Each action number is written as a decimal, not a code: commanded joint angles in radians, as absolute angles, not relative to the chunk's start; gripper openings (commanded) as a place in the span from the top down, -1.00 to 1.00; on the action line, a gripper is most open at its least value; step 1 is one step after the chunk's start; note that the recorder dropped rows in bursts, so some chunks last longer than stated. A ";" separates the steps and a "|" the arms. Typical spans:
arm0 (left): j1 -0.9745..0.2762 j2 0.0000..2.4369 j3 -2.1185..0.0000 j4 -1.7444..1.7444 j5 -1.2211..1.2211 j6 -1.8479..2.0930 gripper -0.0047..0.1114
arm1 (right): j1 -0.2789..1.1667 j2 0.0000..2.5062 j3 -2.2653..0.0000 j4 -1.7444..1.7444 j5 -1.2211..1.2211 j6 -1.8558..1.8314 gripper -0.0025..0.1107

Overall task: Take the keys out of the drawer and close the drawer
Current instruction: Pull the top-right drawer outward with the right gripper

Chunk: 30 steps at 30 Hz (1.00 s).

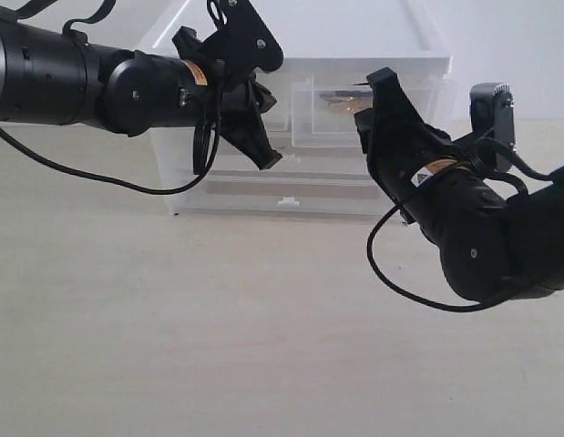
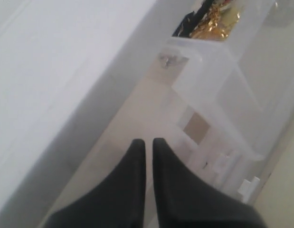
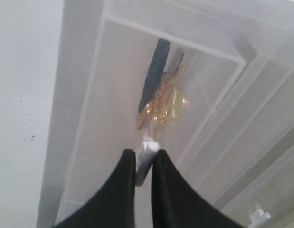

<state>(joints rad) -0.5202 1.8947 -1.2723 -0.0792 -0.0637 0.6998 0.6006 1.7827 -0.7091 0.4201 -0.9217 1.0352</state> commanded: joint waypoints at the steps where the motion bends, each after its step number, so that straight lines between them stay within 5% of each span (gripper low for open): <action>1: -0.518 1.892 -1.285 -0.081 -0.076 0.737 0.85 | 0.598 1.746 -0.666 0.446 -0.986 0.986 0.96; 30: -0.518 1.957 -1.401 -0.081 -0.028 0.737 0.85 | 0.598 1.627 -0.546 0.350 -0.989 1.024 0.96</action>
